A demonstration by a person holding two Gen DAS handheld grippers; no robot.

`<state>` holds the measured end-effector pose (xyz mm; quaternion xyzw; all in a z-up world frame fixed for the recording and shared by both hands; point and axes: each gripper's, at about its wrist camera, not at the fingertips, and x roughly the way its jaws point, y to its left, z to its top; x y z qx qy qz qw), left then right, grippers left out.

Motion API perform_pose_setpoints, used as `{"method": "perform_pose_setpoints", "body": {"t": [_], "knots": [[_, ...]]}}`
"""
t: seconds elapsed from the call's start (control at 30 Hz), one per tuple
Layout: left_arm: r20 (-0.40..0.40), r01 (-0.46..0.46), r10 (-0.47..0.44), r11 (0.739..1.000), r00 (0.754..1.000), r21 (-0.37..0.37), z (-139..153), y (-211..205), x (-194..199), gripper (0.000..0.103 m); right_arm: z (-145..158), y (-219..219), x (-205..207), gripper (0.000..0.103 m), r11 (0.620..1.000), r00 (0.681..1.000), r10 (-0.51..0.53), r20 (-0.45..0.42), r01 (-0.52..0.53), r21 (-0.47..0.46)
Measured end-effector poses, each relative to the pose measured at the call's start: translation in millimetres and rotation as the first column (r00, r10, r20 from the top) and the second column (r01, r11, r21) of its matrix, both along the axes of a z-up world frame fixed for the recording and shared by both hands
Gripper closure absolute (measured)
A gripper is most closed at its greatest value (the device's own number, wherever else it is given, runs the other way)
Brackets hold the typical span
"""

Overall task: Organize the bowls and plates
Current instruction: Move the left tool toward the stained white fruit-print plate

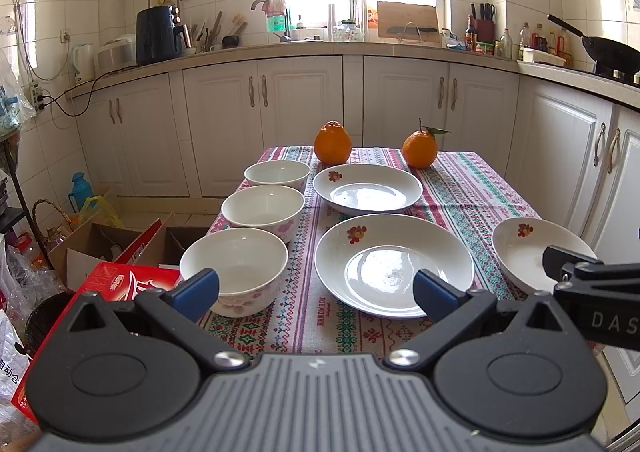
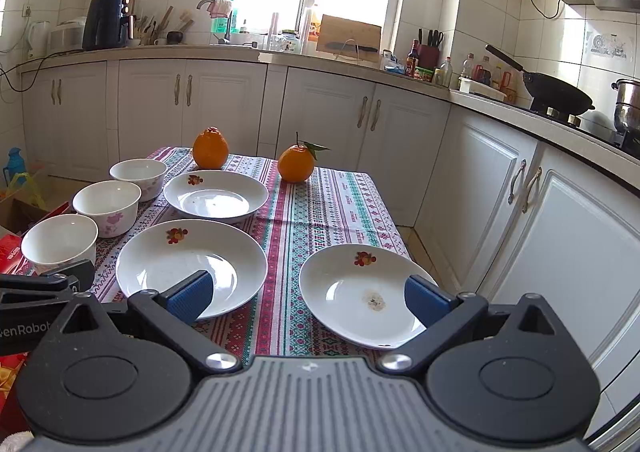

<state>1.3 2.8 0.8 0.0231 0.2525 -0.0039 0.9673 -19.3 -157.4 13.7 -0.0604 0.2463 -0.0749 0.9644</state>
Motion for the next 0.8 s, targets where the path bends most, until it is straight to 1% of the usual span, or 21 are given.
{"method": "perform_pose_setpoints", "body": {"t": [0.2, 0.33, 0.63, 0.8], "knots": [[-0.004, 0.011, -0.011, 1.000, 1.000, 0.008, -1.2, -3.2, 4.4, 0.001, 0.1, -4.2, 3.3, 0.000, 1.000, 1.000, 0.002, -0.006, -0.002, 0.000], [-0.012, 0.038, -0.038, 0.999, 0.999, 0.015, -0.9, -7.4, 11.8, 0.001, -0.5, -9.6, 8.7, 0.000, 1.000, 1.000, 0.014, -0.017, -0.014, 0.008], [0.001, 0.156, -0.156, 0.987, 0.988, 0.033, 7.3, -26.6, 36.9, 0.001, -2.2, -36.9, 26.7, 0.000, 0.999, 0.998, 0.038, -0.059, -0.036, 0.040], [-0.011, 0.230, -0.229, 0.972, 0.973, 0.047, 13.8, -40.4, 50.8, 0.001, -7.8, -54.2, 35.5, 0.000, 0.999, 0.997, 0.010, -0.080, -0.007, 0.038]]}}
